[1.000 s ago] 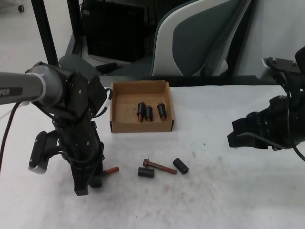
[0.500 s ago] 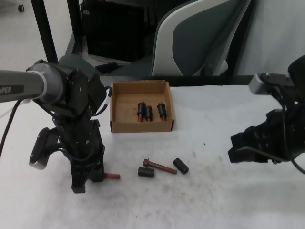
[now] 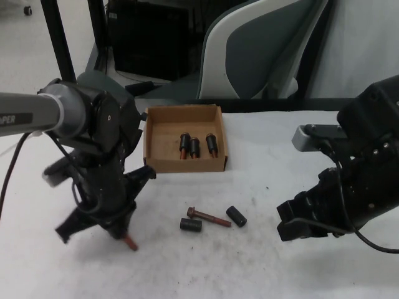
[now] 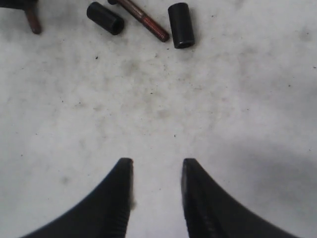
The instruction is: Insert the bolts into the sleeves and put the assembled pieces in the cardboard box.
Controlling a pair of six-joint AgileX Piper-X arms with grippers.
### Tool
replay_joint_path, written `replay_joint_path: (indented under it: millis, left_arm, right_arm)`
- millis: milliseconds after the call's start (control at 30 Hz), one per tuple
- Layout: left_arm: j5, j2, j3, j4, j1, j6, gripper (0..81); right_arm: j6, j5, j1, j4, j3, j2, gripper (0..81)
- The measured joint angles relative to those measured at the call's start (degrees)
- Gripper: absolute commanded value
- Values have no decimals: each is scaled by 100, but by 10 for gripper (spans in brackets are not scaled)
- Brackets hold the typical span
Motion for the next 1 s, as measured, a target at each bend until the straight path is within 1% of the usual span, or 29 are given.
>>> replay_joint_path:
  millis: [67,133,200,267,400,500,567,600,667,700,767,800,900,1000]
  left_arm:
    - [-284,-88,26,23,1,474,8]
    - [-563,-268,24,22,1,1019,8]
    - [-712,-340,24,11,1,1357,8]
    - [-808,-472,39,-13,1,1664,8]
    - [-867,-629,110,-81,-18,1924,8]
    - [-937,-817,213,-204,-86,2225,8]
    - [-982,-1071,342,-370,-258,2488,8]
    - [-996,-1091,434,-481,-258,2656,8]
    - [-1004,-1291,535,-596,-403,2800,8]
    - [-1000,-1403,612,-674,-490,2897,8]
    - [-1008,-1620,926,-958,-652,3072,8]
    - [-1008,-1735,1043,-1051,-739,3111,8]
    - [-1008,-2139,1416,-1304,-971,3132,8]
    - [-1008,-2820,1951,-1636,-1079,3146,8]
  right_arm:
    - [0,0,0,0,0,39,317]
    - [0,0,0,0,-42,129,291]
    - [0,0,0,38,-129,256,262]
    - [0,0,0,65,-247,401,260]
    - [0,0,0,217,-647,714,261]
    - [-128,0,0,331,-969,951,261]
    - [-230,0,0,481,-1273,1174,261]
    - [-270,0,0,526,-1368,1254,262]
    - [-315,0,0,608,-1518,1402,305]
    - [-343,-19,0,650,-1594,1470,337]
    - [-376,-71,0,705,-1719,1582,426]
    - [-390,-92,0,727,-1775,1637,455]
    - [-391,-102,0,733,-1859,1736,460]
    - [-391,-59,0,743,-1976,1919,458]
